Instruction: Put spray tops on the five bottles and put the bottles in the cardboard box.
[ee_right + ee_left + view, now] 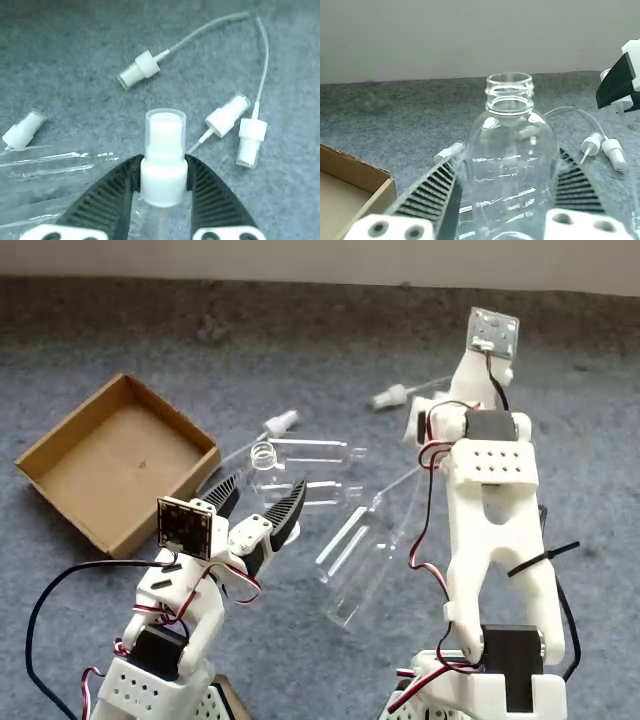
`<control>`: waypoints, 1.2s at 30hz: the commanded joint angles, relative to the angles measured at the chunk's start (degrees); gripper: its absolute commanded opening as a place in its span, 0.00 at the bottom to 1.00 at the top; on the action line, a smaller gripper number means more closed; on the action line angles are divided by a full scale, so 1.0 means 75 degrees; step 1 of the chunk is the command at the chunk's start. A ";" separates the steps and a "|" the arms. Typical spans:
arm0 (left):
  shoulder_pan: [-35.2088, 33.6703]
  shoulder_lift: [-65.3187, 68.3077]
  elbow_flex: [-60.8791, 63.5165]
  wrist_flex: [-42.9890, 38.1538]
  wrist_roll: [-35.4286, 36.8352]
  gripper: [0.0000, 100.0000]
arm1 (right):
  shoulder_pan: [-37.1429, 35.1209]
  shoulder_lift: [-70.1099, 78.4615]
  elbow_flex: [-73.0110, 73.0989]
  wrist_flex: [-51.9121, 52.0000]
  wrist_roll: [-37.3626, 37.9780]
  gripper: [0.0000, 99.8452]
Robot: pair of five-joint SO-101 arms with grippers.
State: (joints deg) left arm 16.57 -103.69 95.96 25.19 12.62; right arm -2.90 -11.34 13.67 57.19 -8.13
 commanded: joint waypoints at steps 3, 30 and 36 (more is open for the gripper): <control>-0.0029 -0.0088 0.0158 0.0012 -0.0070 0.12 | 0.0123 -0.0428 -0.0053 -0.1131 0.0457 0.07; 0.1143 -0.0111 0.0158 0.0000 -0.0094 0.12 | -0.1260 -0.5374 0.1565 -0.1752 0.0434 0.07; 0.1741 -0.0088 0.0158 0.0105 -0.0117 0.12 | -0.1659 -0.6382 0.1940 -0.1752 0.0434 0.07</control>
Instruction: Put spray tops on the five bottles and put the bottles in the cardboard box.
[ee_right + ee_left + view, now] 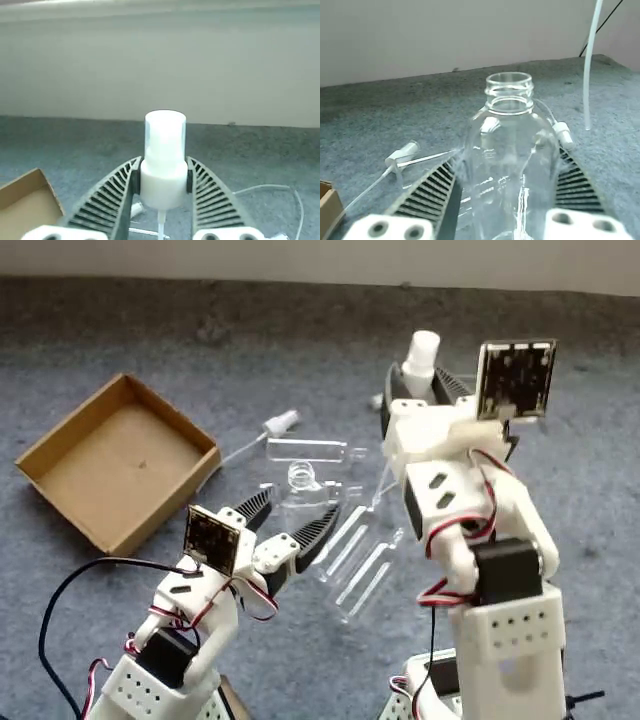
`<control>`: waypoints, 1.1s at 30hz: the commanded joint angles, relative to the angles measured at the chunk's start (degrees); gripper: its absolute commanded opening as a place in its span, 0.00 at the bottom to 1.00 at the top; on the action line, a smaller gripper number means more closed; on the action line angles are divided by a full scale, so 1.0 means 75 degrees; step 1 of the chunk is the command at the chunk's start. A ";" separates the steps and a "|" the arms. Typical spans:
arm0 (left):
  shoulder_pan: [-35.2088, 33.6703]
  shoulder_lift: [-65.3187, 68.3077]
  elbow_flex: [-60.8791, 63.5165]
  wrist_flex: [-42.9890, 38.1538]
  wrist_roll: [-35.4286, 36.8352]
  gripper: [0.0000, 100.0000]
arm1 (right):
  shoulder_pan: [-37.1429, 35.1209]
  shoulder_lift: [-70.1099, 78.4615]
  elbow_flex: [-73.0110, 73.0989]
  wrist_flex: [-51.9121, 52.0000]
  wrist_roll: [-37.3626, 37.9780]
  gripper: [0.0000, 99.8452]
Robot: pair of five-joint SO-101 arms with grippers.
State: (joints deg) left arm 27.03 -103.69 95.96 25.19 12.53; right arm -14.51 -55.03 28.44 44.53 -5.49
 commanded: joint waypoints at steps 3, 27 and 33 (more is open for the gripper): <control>0.0686 -0.0088 0.0158 0.0469 -0.0105 0.12 | -0.0100 -0.0885 -0.0018 -0.0053 0.0082 0.07; 0.2467 -0.0088 0.0158 0.1008 -0.0105 0.12 | -0.1225 -0.3347 0.1166 0.0311 0.0082 0.07; 0.2678 -0.0088 0.0158 0.1008 -0.0105 0.12 | -0.1225 -0.3675 0.1190 0.0311 0.0082 0.07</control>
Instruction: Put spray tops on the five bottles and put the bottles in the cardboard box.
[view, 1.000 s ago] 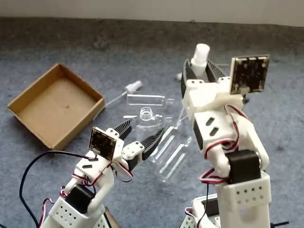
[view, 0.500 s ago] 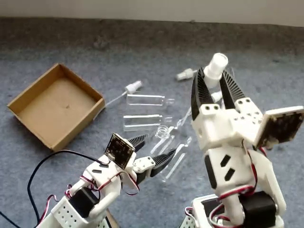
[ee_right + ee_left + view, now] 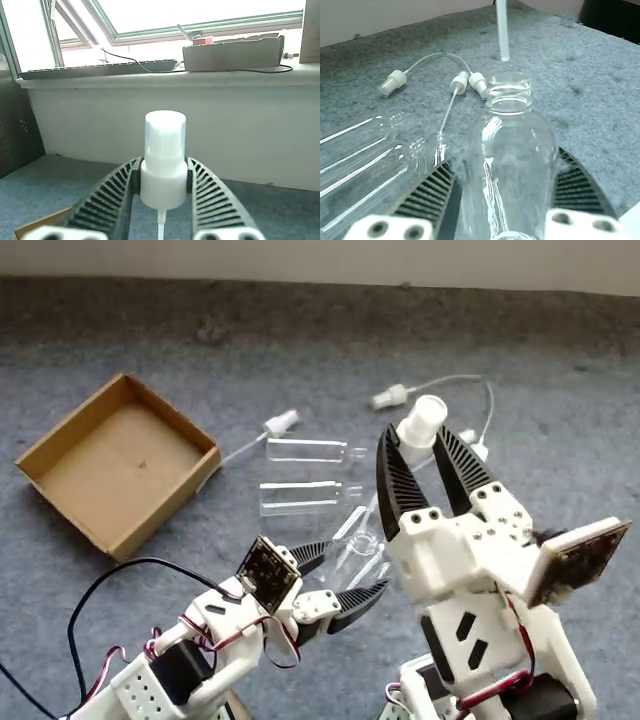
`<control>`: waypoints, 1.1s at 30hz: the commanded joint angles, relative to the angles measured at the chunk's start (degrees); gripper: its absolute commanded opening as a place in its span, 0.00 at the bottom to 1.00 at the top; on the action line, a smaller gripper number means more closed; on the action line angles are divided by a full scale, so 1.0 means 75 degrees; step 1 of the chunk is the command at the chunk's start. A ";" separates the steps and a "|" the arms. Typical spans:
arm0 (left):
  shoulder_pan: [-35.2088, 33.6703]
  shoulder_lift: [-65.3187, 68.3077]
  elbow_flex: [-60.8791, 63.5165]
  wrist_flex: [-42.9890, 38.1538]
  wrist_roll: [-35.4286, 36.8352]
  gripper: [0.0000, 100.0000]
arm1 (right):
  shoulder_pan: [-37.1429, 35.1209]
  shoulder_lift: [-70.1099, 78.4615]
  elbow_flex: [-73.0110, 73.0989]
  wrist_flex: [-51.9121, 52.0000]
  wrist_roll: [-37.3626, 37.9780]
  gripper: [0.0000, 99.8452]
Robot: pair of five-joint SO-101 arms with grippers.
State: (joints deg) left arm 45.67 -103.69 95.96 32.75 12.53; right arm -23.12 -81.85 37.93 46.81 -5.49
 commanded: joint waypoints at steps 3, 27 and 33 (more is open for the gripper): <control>0.0193 -0.0088 0.0158 0.0000 -0.0105 0.12 | -0.0041 -0.0170 -0.0088 0.0041 0.0094 0.07; 0.0135 -0.0111 0.0158 -0.0059 -0.0105 0.12 | -0.0041 -0.0193 0.1377 0.0568 0.0105 0.07; 0.0135 -0.0111 0.0158 -0.0059 -0.0105 0.12 | -0.0076 -0.0193 0.1565 0.1272 0.0047 0.07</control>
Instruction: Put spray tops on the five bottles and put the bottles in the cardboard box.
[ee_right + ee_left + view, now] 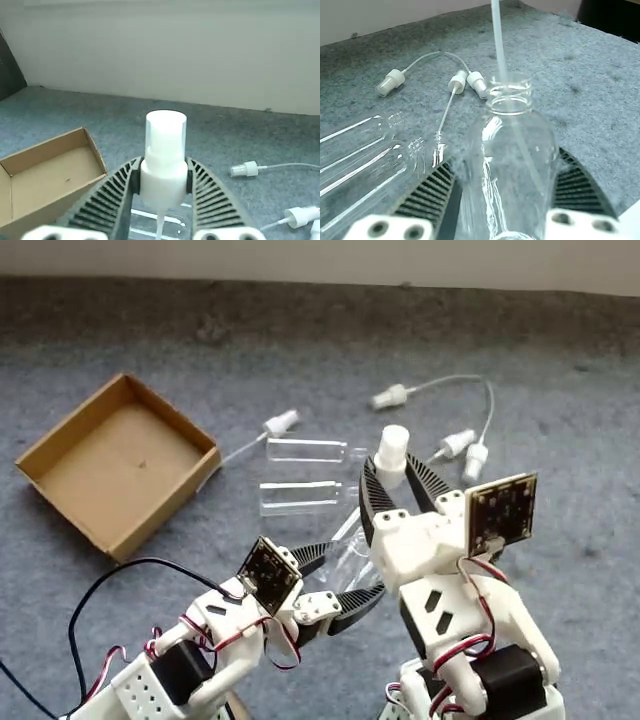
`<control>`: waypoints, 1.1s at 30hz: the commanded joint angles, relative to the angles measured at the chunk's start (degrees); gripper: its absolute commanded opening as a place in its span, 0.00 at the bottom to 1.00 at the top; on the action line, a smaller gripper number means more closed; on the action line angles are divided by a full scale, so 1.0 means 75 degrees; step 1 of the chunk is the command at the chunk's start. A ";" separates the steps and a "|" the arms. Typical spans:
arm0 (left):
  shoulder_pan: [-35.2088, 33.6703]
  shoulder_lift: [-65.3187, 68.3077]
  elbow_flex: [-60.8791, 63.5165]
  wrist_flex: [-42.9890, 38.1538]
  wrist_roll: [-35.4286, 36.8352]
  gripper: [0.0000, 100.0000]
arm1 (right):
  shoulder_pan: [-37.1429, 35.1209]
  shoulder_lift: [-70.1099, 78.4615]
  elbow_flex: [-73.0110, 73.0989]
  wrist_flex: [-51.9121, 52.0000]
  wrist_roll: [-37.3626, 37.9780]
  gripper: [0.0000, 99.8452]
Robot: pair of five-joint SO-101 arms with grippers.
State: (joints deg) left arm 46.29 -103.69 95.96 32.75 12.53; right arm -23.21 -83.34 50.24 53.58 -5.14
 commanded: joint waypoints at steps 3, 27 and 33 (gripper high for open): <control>0.0041 -0.0111 0.0158 -0.0059 -0.0117 0.12 | -0.0076 0.0006 -0.0123 0.1026 0.0000 0.07; -0.1002 -0.0123 0.0158 -0.0668 -0.0105 0.12 | -0.1319 0.0006 -0.0135 0.2514 -0.0012 0.09; -0.1002 -0.0123 0.0158 -0.0668 -0.0105 0.12 | -0.1319 0.0006 -0.0135 0.2854 -0.0012 0.23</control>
State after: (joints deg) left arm 40.22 -103.60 95.96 29.76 12.44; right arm -32.70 -83.43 50.15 73.10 -5.23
